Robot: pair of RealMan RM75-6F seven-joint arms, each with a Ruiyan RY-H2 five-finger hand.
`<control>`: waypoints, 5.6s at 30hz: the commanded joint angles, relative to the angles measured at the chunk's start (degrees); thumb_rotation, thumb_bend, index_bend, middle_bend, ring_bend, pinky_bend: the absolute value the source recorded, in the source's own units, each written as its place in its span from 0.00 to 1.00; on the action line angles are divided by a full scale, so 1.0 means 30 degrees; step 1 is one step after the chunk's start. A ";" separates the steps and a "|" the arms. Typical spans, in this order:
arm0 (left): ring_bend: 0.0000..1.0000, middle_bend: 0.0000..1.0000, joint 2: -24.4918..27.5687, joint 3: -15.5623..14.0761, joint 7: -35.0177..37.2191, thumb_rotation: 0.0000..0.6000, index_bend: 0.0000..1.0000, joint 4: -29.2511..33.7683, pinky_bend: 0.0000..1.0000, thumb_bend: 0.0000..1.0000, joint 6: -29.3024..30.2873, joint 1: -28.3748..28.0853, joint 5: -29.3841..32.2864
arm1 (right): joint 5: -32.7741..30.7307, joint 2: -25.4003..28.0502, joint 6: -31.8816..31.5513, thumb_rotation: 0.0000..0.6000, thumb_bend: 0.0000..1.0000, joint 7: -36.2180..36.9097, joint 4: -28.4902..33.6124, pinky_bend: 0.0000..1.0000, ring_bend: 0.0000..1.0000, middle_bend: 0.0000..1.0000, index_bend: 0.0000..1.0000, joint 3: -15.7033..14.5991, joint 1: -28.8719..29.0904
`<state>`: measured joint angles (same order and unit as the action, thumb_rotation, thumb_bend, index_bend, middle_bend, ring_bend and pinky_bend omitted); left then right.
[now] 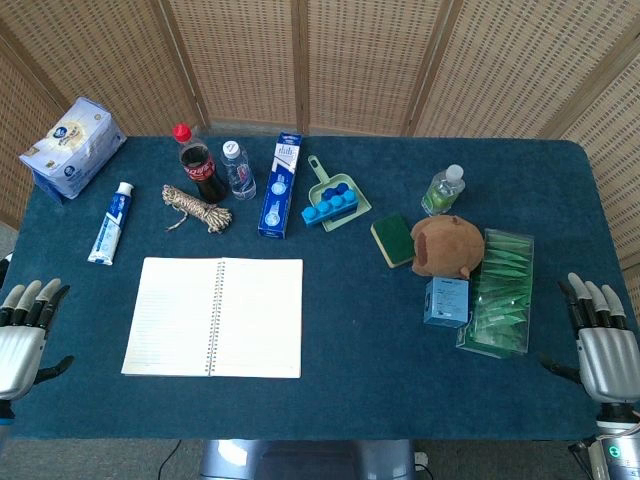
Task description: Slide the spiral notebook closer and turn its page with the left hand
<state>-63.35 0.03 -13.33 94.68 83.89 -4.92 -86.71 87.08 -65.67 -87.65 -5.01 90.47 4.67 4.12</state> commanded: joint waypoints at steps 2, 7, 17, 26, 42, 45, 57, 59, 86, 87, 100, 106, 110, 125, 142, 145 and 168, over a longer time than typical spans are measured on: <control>0.00 0.00 -0.0011 -0.0168 0.0011 1.00 0.00 0.0072 0.00 0.00 -0.0020 0.0001 -0.0287 | 0.0033 0.0029 0.0112 0.94 0.00 -0.0007 0.0088 0.00 0.00 0.00 0.00 -0.0056 0.0037; 0.00 0.00 0.0077 -0.0288 0.0485 1.00 0.00 0.0330 0.00 0.00 -0.0182 -0.0194 -0.0799 | 0.0144 0.0085 0.0085 0.94 0.00 0.0017 0.0216 0.00 0.00 0.00 0.00 -0.0121 0.0017; 0.00 0.00 0.0646 0.0327 0.0051 1.00 0.00 0.1544 0.00 0.00 -0.2836 -0.2289 -0.0942 | 0.0101 0.0242 0.0021 0.94 0.00 0.0130 0.0453 0.00 0.00 0.00 0.00 -0.0120 -0.0056; 0.00 0.00 0.1821 0.2059 -0.1457 1.00 0.00 0.4116 0.00 0.00 -1.1344 -0.7824 0.3080 | -0.0228 0.0579 0.0063 0.95 0.00 0.0491 0.0708 0.00 0.00 0.00 0.00 -0.0014 -0.0146; 0.00 0.00 -0.1588 0.2288 -0.7209 1.00 0.00 0.2917 0.00 0.00 -1.3344 -1.2869 1.1555 | -0.0289 0.0691 0.0129 0.96 0.00 0.0624 0.0809 0.00 0.00 0.00 0.00 -0.0006 -0.0169; 0.00 0.00 -0.2337 0.1654 -0.8536 1.00 0.01 0.2940 0.00 0.00 -1.3043 -1.3713 1.2899 | -0.0350 0.0747 0.0063 0.96 0.00 0.0708 0.0807 0.00 0.00 0.00 0.00 0.0054 -0.0198; 0.00 0.01 -0.2943 -0.0383 -1.1039 1.00 0.04 0.3813 0.00 0.00 -1.1470 -1.5203 1.6137 | -0.0662 0.0930 -0.0072 0.97 0.00 0.1025 0.0877 0.00 0.00 0.00 0.00 0.0266 -0.0295; 0.00 0.04 -0.2803 -0.0563 -1.0966 1.00 0.04 0.3964 0.00 0.00 -1.1426 -1.5302 1.6417 | -0.0651 0.0918 -0.0079 0.98 0.00 0.0972 0.0895 0.00 0.00 0.00 0.00 0.0263 -0.0297; 0.00 0.00 -0.1467 -0.1701 -0.8011 1.00 0.03 0.4480 0.00 0.00 -1.1213 -1.4944 1.3502 | -0.0765 0.0797 0.0064 0.99 0.00 0.0538 0.1062 0.00 0.00 0.00 0.00 0.0239 -0.0297; 0.00 0.00 -0.1648 -0.1630 -0.8056 1.00 0.03 0.4344 0.00 0.00 -1.1290 -1.5065 1.3470 | -0.0801 0.0797 0.0072 0.99 0.00 0.0554 0.1056 0.00 0.00 0.00 0.00 0.0253 -0.0299; 0.00 0.04 -0.3757 -0.1973 -1.0479 1.00 0.02 0.3530 0.00 0.00 -1.1021 -1.6683 1.6210 | -0.1041 0.0807 0.0190 0.99 0.00 0.0597 0.1018 0.00 0.00 0.00 0.00 0.0346 -0.0276; 0.00 0.15 -0.3201 -0.2434 -1.0235 1.00 0.03 0.4085 0.00 0.00 -1.0756 -1.6525 1.6094 | -0.1007 0.0796 0.0213 0.99 0.00 0.0531 0.1062 0.00 0.00 0.00 0.00 0.0308 -0.0278; 0.00 0.18 -0.2542 -0.2734 -0.9689 1.00 0.03 0.4367 0.00 0.00 -1.0751 -1.6253 1.5715 | -0.0975 0.0785 0.0159 0.99 0.00 0.0507 0.1100 0.00 0.00 0.00 0.00 0.0312 -0.0293; 0.00 0.20 -0.0803 -0.4333 -0.8252 1.00 0.04 0.5399 0.00 0.00 -1.1033 -1.4952 1.3566 | -0.0984 0.0902 0.0124 1.00 0.00 0.0688 0.1200 0.00 0.00 0.00 0.00 0.0330 -0.0336; 0.00 0.21 0.1151 -0.5616 -0.4924 1.00 0.05 0.5288 0.00 0.00 -1.1339 -1.2374 0.8676 | -0.0995 0.0875 0.0106 0.99 0.00 0.0569 0.1270 0.00 0.00 0.00 0.00 0.0319 -0.0364; 0.00 0.21 0.1430 -0.5809 -0.4396 1.00 0.05 0.5237 0.00 0.00 -1.1203 -1.1842 0.7692 | -0.0975 0.0866 0.0119 1.00 0.00 0.0544 0.1275 0.00 0.00 0.00 0.00 0.0300 -0.0363; 0.00 0.21 0.1886 -0.6428 -0.2506 1.00 0.05 0.4425 0.00 0.00 -1.1522 -0.9640 0.3746 | -0.0959 0.0744 0.0170 0.99 0.00 0.0254 0.1306 0.00 0.00 0.00 0.00 0.0246 -0.0353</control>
<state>-57.65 -19.33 -20.99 108.04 49.33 -33.99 -75.29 84.20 -63.44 -87.14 -4.25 94.39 5.41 3.06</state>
